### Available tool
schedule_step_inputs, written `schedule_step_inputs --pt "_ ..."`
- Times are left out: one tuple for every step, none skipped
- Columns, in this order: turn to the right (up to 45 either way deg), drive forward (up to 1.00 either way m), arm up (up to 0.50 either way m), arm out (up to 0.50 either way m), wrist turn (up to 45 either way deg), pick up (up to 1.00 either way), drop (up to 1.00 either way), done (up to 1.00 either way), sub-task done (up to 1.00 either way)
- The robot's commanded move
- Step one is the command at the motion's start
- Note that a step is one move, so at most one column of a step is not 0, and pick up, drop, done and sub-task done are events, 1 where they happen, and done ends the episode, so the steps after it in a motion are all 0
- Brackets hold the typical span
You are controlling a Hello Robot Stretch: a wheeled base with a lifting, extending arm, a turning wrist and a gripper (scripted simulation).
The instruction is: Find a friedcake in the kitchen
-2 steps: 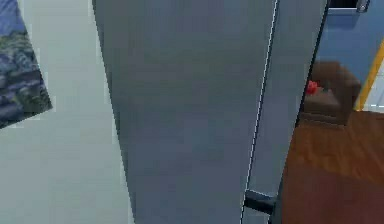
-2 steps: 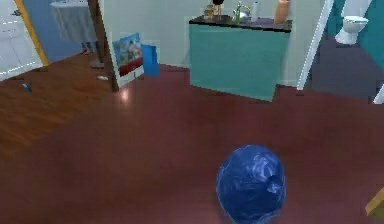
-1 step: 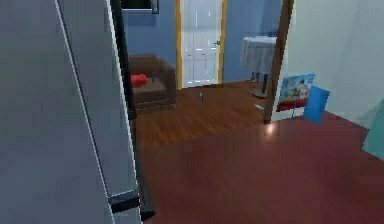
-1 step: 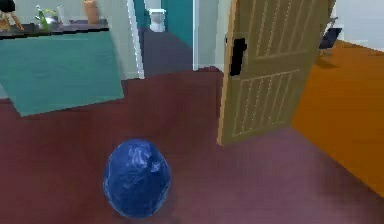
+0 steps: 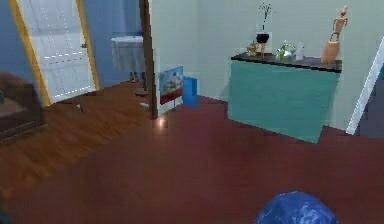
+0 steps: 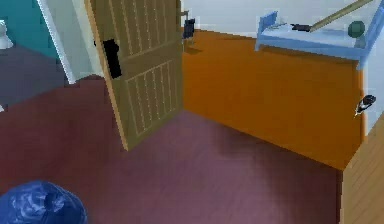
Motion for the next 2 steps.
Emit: schedule_step_inputs --pt "0.0 0.90 0.00 0.00 0.0 0.00 0.00 0.00 0.00" --pt "33.0 0.00 0.00 0.00 0.0 0.00 0.00 0.00 0.00"
